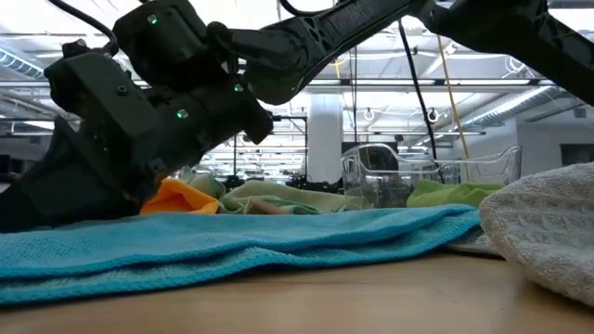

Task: Fold microfiber towels
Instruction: Fold the blue microfiber cloth

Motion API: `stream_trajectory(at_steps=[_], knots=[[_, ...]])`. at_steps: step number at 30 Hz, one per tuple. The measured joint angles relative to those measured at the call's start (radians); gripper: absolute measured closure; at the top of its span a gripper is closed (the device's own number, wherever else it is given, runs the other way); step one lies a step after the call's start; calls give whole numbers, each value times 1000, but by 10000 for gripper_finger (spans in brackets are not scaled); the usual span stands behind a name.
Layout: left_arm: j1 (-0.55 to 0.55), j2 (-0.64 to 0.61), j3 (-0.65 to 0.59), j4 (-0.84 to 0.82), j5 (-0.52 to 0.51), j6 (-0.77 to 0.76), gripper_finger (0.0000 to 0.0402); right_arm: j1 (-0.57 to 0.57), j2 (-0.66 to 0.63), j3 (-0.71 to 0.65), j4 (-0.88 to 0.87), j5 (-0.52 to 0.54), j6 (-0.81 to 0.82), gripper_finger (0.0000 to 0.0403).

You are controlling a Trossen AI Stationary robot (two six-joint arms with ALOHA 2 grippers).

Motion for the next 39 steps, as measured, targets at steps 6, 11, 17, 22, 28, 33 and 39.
stream_trajectory(at_steps=[6, 11, 17, 22, 28, 33, 39], knots=[[12, 0, 0, 2, -89, 0, 254, 0, -47, -2, -96, 40, -36, 395], [36, 1, -13, 31, -249, 1, 254, 1, -170, -2, -262, 149, -130, 400], [79, 1, -23, 39, -424, 73, 235, 31, -305, -16, -444, 370, -189, 401], [135, 2, -23, 64, -536, 122, 175, 57, -449, -119, -453, 504, -190, 402], [230, 2, -23, 110, -509, 202, 99, 88, -625, -334, -359, 637, -186, 402], [305, -1, -23, 313, -440, 423, 75, 113, -781, -513, -258, 711, -223, 402], [411, -1, -23, 705, -319, 858, 90, 135, -932, -685, -144, 737, -292, 402]])
